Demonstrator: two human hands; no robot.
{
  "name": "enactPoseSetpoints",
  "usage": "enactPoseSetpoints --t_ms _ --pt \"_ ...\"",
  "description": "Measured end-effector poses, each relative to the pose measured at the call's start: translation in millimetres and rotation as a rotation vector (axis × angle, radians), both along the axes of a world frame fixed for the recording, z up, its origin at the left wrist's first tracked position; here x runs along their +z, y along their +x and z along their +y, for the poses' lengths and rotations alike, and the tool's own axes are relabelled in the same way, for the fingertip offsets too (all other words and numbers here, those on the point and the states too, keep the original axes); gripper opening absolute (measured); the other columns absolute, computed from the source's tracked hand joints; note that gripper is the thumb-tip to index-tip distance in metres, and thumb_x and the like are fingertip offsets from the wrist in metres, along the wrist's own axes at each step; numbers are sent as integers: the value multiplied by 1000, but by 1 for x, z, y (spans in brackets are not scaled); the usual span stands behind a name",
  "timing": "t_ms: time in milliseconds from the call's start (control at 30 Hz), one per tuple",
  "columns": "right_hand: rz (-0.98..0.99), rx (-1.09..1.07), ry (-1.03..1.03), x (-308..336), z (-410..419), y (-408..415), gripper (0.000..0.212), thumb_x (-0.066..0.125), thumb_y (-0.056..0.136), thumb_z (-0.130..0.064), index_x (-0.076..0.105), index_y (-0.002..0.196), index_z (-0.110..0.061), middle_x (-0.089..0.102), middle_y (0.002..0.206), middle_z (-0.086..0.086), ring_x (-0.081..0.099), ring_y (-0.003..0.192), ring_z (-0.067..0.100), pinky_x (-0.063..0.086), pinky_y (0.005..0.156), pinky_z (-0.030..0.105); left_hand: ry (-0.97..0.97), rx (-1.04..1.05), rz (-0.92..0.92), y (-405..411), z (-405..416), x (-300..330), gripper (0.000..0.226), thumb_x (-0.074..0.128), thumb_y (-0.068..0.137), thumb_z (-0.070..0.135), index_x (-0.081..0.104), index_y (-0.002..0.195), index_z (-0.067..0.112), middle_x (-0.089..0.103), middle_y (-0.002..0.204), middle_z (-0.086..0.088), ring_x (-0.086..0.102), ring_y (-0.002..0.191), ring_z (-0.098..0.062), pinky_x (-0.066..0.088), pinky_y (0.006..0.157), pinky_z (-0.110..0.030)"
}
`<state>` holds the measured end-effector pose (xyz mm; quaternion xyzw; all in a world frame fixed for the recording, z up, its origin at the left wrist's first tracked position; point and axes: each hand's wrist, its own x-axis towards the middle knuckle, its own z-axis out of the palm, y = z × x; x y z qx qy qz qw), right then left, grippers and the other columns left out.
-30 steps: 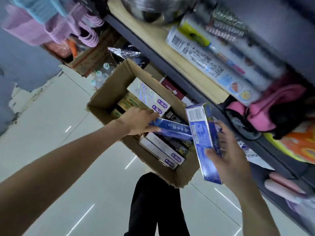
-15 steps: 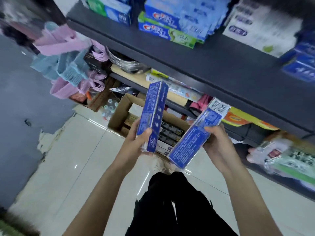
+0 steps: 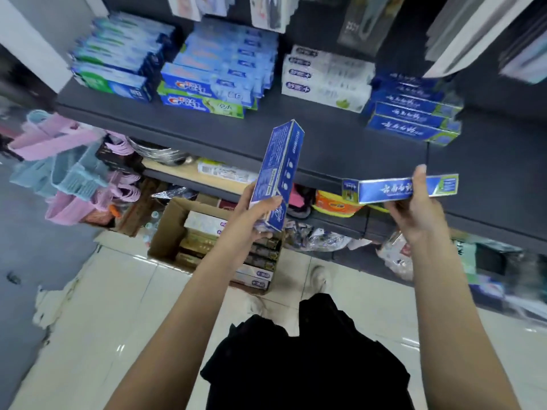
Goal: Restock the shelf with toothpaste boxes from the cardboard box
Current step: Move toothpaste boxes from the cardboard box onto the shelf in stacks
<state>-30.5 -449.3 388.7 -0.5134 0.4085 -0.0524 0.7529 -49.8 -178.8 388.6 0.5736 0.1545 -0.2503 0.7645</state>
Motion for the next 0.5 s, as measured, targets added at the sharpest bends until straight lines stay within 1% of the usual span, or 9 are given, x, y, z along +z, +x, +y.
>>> enactPoseSetpoints --t_ms 33,100,167,200,233,300,367,433,500 --pt "-8 -25 16 -3 -13 8 32 55 89 -49 53 92 -16 65 93 -1 65 86 9 59 74 29 -1 9 -8 3 -11 1 59 74 63 36 50 116 38 72 96 13 69 86 -9 49 78 -32" --pt "-41 -62 59 -8 -37 25 29 50 94 -45 53 91 -16 64 91 0 65 82 10 58 76 31 3 31 -29 8 -32 3 58 74 62 39 52 115 39 71 98 13 68 90 -10 49 81 -35" --pt "-67 -77 117 -11 -60 41 30 49 95 -42 52 91 -12 65 92 4 65 83 13 59 76 33 -1 58 -44 12 -54 5 65 74 57 43 52 118 37 71 100 10 68 87 -11 52 73 -30" --pt "-74 -68 146 -14 -72 50 31 49 96 -40 51 91 -10 65 96 7 65 86 16 59 72 32 -4 72 -49 13 -64 5 69 74 57 42 51 121 34 70 101 8 68 85 -11 51 68 -27" --pt "-82 -47 165 -14 -82 59 31 50 95 -39 52 93 -8 65 102 10 65 91 19 60 69 30 -3 87 -52 15 -73 5 73 75 56 42 50 124 32 69 103 7 68 85 -12 51 66 -27" --pt "-79 21 134 -18 -100 77 31 55 93 -37 54 100 -7 64 114 11 65 100 22 60 70 29 11 116 -48 19 -90 4 80 76 55 43 48 129 29 69 109 4 68 90 -15 52 75 -34" --pt "-45 92 57 -20 -110 93 39 61 89 -37 54 113 -6 63 120 9 67 95 22 59 75 29 34 142 -57 22 -104 3 81 76 55 44 47 130 29 69 108 5 68 90 -16 51 81 -42" --pt "-19 141 8 -22 -114 106 48 65 87 -35 52 123 -6 63 119 8 68 84 19 60 71 30 55 164 -62 24 -116 2 77 75 56 44 48 126 31 71 102 8 69 85 -15 51 76 -40" --pt "4 164 51 -27 -115 119 39 62 90 -32 53 118 -7 61 119 10 67 79 22 60 67 31 79 172 -60 26 -126 1 71 77 61 39 48 125 33 71 105 8 70 87 -15 51 71 -38"
